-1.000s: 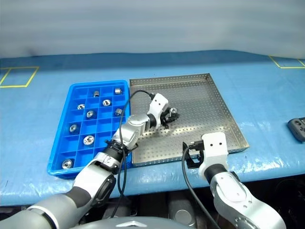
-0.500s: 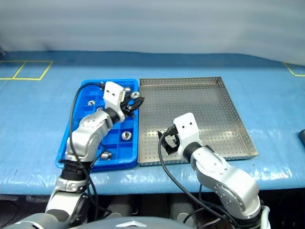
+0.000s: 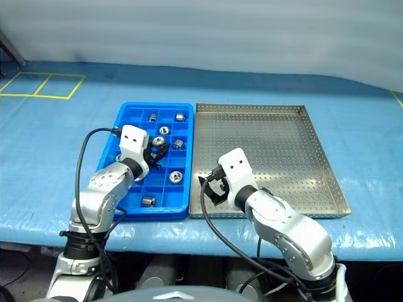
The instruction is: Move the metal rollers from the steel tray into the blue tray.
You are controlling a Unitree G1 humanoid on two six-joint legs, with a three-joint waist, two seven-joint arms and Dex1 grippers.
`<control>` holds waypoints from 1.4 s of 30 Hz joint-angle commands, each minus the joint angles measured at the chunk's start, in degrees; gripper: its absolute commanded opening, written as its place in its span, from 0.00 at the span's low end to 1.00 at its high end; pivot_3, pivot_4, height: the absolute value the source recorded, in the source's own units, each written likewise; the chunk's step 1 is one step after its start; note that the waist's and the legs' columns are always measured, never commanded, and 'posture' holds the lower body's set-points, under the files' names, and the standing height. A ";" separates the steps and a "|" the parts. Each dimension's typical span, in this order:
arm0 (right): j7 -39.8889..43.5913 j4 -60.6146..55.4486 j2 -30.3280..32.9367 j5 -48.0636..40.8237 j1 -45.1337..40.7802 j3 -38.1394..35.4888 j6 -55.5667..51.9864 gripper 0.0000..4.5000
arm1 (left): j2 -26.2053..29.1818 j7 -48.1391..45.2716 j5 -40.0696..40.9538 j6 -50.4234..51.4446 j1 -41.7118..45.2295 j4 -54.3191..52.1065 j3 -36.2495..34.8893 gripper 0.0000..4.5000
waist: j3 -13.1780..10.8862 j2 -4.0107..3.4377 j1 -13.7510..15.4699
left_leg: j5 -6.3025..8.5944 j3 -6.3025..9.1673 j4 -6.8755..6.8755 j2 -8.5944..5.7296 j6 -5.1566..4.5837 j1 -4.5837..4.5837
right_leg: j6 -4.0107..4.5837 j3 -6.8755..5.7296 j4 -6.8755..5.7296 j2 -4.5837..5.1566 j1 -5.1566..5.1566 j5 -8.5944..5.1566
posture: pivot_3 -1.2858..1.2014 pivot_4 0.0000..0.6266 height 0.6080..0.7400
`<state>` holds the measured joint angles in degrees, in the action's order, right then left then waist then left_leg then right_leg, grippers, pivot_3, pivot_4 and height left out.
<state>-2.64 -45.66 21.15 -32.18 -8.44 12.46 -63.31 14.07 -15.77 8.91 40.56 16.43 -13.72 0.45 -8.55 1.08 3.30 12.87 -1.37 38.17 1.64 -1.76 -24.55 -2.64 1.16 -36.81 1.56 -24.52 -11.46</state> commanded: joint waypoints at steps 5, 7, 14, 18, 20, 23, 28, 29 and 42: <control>0.05 -2.83 -1.60 1.55 1.33 -1.63 -1.36 1.00 | 1.36 1.23 -1.18 0.84 -1.47 0.26 -0.49 0.39 | 0.00 0.00 -0.41 | 0.00 0.00 -0.05 0.01 0.00 0.00 | 0.04 0.00 0.00 0.00 -0.02 -0.02 | 0.58 0.24 1.00; 0.17 -3.04 -1.91 1.95 1.57 -1.75 -1.55 1.00 | 1.53 1.08 -0.91 1.47 -1.72 0.21 -0.76 0.39 | 0.00 0.00 -0.55 | 0.00 0.00 -0.04 0.03 0.00 0.00 | 0.04 -0.01 0.00 0.00 -0.02 -0.03 | 0.58 0.24 1.00; 0.67 -3.51 -2.88 3.17 1.60 -2.12 -2.45 1.00 | 1.31 -0.27 1.27 2.98 -1.44 -0.20 -1.92 0.68 | 0.00 0.00 -0.77 | 0.00 0.00 -0.02 0.03 0.00 0.02 | 0.05 -0.03 -0.01 0.04 0.00 -0.03 | 0.58 0.24 1.00; 0.97 -3.96 -2.97 3.46 1.80 -2.45 -2.75 1.00 | 0.73 -1.06 3.90 2.67 -0.92 -1.69 -3.57 0.98 | 0.00 0.00 -0.86 | 0.00 0.00 -0.03 0.04 0.00 0.02 | 0.06 -0.03 -0.01 0.04 -0.01 -0.04 | 0.58 0.24 1.00; 1.26 -4.28 -2.70 3.87 1.84 -2.96 -2.80 1.00 | 0.92 -2.14 5.59 1.70 0.09 -2.68 -4.53 0.99 | 0.00 0.00 -0.85 | 0.00 0.00 -0.04 0.03 0.00 0.01 | 0.07 -0.03 0.00 0.04 -0.02 -0.04 | 0.57 0.24 1.00; 2.01 -4.57 -1.87 5.07 2.72 -3.86 -1.64 1.00 | 1.52 -4.05 7.21 -0.73 1.01 -3.78 -4.94 0.99 | -0.01 0.01 -0.77 | 0.00 0.01 -0.04 0.03 0.00 -0.02 | 0.07 -0.06 0.00 0.05 -0.03 -0.04 | 0.57 0.24 1.00; 2.96 -3.23 0.10 11.78 8.11 -4.09 10.52 1.00 | 4.82 -11.10 7.82 -6.65 -1.41 -5.57 -1.99 0.99 | 0.00 0.00 -0.91 | 0.00 -0.02 -0.11 -0.03 0.00 -0.03 | 0.09 -0.05 0.10 0.12 -0.03 -0.05 | 0.56 0.24 1.00; 3.42 -3.05 0.48 12.78 9.68 -4.57 12.66 1.00 | 6.35 -13.11 7.31 -8.24 -2.76 -6.08 -0.71 0.99 | 0.00 -0.01 -1.06 | 0.00 -0.01 -0.14 -0.02 0.00 -0.02 | 0.09 -0.06 0.11 0.12 -0.03 -0.06 | 0.56 0.24 1.00; 4.61 -1.09 -1.34 19.59 18.57 -6.71 20.81 1.00 | 8.97 -18.58 8.65 -11.51 -9.91 -8.00 3.30 0.99 | -0.01 -0.03 -1.52 | 0.00 -0.11 -0.16 0.06 0.02 0.05 | 0.18 -0.08 0.03 0.18 -0.08 -0.12 | 0.55 0.24 1.00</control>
<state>2.16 -45.44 20.23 -13.61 10.37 5.82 -44.00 23.00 -34.30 16.88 29.71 6.30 -18.35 3.70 -8.56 1.06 1.79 12.88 -1.47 38.00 1.70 -1.74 -24.50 -2.45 1.08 -36.77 1.74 -24.61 -11.58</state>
